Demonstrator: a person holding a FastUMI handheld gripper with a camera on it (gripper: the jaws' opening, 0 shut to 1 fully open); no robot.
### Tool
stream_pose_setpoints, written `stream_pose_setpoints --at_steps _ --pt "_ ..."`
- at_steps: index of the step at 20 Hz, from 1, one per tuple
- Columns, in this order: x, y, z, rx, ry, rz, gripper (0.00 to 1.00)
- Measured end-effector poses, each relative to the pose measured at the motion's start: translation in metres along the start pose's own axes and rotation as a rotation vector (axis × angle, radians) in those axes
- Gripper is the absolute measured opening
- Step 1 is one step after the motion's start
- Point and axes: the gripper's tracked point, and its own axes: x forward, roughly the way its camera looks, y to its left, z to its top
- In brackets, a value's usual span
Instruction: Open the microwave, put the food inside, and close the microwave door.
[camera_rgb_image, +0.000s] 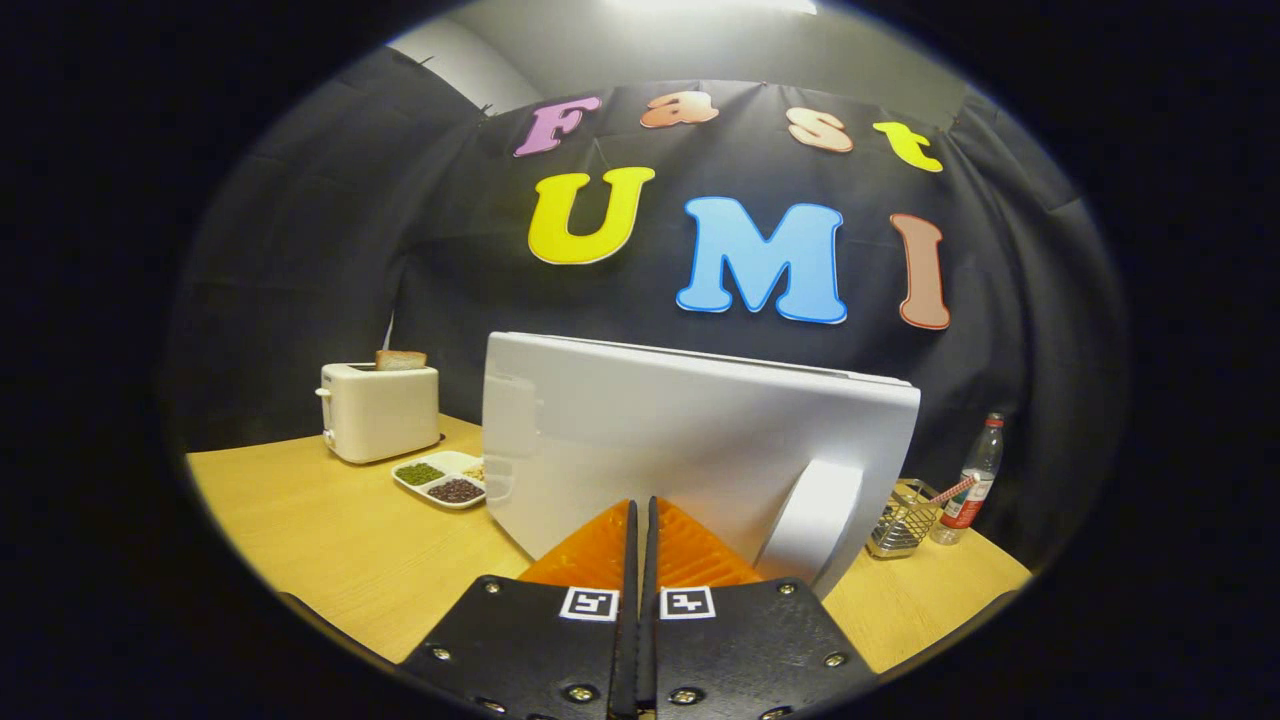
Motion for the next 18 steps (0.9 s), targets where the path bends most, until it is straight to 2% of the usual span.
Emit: stream_pose_setpoints --at_steps 6,10,18 --pt "0.03 -0.035 -0.012 0.073 0.037 -0.079 0.01" --pt "0.052 -0.058 -0.019 0.056 0.056 -0.138 0.01" --pt "0.097 -0.076 -0.022 -0.035 0.073 -0.187 0.01"
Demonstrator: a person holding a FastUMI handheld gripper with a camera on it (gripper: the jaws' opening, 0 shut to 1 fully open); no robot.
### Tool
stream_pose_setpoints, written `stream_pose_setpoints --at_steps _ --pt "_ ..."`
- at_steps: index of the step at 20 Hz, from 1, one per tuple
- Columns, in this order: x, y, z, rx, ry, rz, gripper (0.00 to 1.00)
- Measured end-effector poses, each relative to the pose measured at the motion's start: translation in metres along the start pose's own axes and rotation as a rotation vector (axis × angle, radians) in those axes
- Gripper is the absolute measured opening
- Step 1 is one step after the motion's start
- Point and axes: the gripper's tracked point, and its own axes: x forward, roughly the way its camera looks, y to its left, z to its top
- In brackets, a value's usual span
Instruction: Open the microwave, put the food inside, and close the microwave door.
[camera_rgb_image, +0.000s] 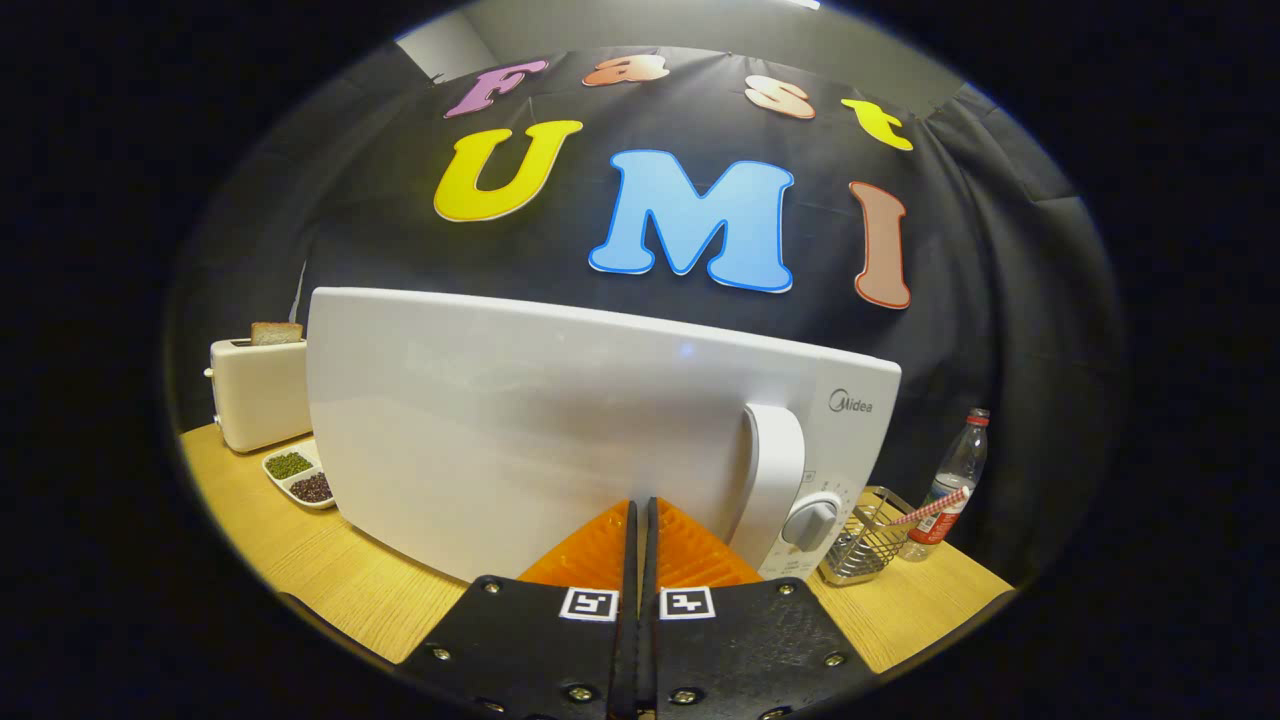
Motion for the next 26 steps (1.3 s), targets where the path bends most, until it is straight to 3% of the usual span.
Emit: stream_pose_setpoints --at_steps 4,5,7,11,20,26 --pt "0.006 0.005 0.002 -0.014 -0.017 -0.014 0.03" --pt "0.004 0.007 0.006 -0.011 -0.025 -0.009 0.07" --pt "-0.002 0.016 0.011 0.058 -0.002 0.046 0.08" --pt "-0.016 0.025 0.054 0.167 -0.015 0.093 0.01" --pt "-0.072 0.035 0.187 0.2 -0.233 0.172 0.01" --pt "-0.095 0.012 0.226 0.226 -0.289 0.193 0.01"
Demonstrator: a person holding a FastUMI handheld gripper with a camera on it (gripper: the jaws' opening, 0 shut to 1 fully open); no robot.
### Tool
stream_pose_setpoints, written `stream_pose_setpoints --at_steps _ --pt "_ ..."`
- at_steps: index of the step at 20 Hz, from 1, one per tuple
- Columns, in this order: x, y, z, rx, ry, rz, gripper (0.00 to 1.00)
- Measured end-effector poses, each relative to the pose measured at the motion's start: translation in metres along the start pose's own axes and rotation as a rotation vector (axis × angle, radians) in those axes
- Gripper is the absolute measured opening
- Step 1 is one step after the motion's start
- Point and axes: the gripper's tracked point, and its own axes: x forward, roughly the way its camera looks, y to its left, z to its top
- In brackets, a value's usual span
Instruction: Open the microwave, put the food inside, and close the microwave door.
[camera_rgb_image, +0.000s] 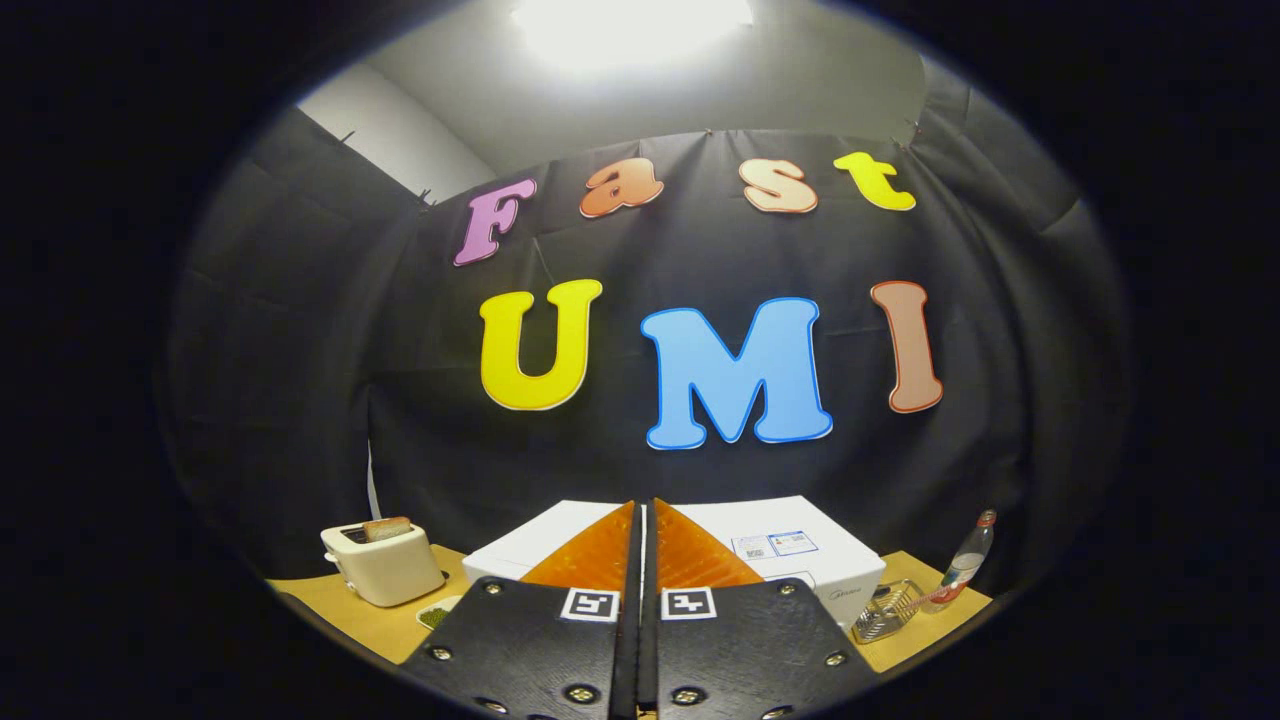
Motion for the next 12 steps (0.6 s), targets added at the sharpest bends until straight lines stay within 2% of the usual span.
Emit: stream_pose_setpoints --at_steps 4,7,9,10,11,12 --pt "-0.002 -0.02 0.015 0.055 -0.05 0.006 0.01" --pt "0.004 -0.041 0.018 0.076 -0.056 -0.039 0.03" --pt "0.002 -0.055 0.02 0.087 -0.048 -0.079 0.18" --pt "0.001 -0.067 0.024 0.098 -0.053 -0.123 0.18" --pt "-0.004 -0.07 0.03 0.124 -0.073 -0.145 0.23" --pt "-0.007 -0.066 0.039 0.125 -0.106 -0.125 0.58"
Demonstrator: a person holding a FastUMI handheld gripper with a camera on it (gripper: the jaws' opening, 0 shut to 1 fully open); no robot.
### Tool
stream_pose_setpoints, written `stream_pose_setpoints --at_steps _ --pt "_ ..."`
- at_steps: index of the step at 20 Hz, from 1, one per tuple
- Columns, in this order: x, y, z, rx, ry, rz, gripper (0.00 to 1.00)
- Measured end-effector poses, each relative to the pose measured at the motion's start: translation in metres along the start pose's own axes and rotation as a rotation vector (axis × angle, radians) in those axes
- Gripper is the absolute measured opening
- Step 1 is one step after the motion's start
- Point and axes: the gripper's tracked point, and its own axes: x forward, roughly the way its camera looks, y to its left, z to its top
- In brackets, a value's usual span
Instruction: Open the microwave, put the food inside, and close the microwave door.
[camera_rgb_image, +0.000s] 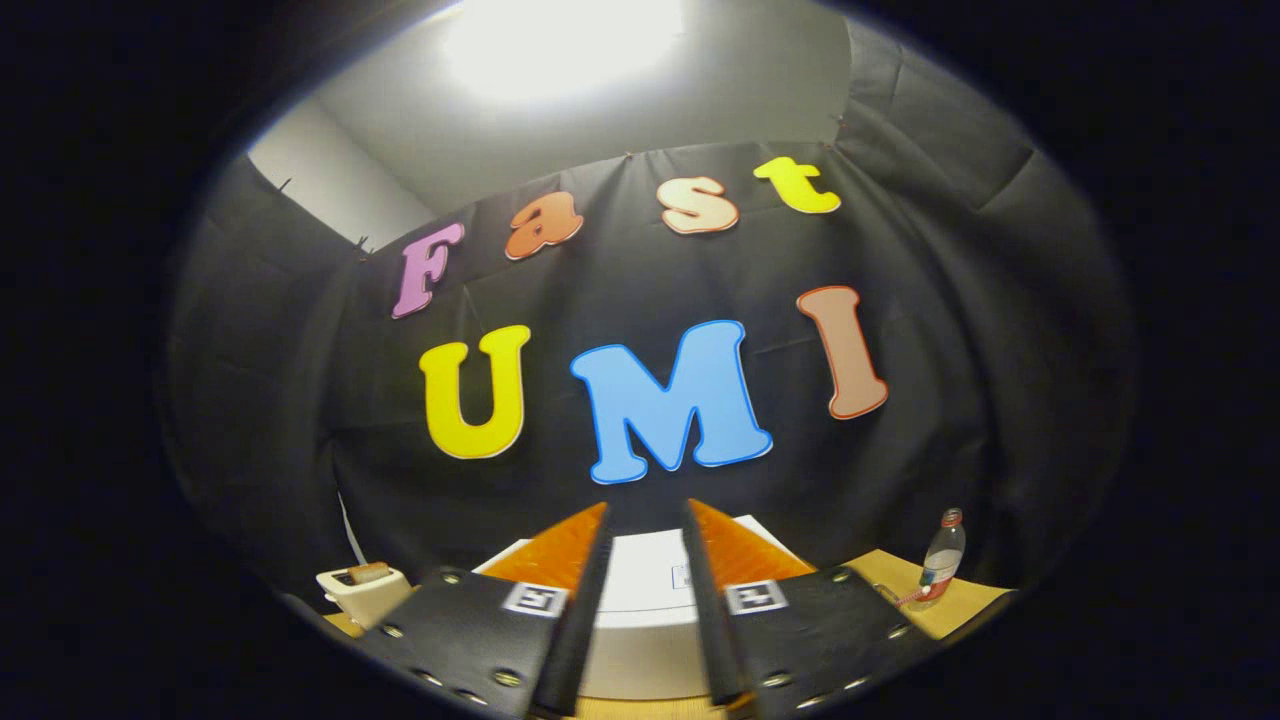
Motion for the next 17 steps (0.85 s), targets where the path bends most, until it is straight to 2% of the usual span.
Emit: stream_pose_setpoints --at_steps 1,4,8,14,17 --pt "-0.003 0.006 0.007 -0.016 -0.031 0.031 0.93" --pt "-0.001 0.002 0.01 -0.123 -0.088 0.022 0.94" --pt "0.008 0.006 -0.009 -0.187 -0.06 -0.004 0.94" --pt "0.023 0.013 -0.062 -0.317 0.119 0.031 0.95" --pt "0.031 0.018 -0.077 -0.272 0.17 0.031 0.96"
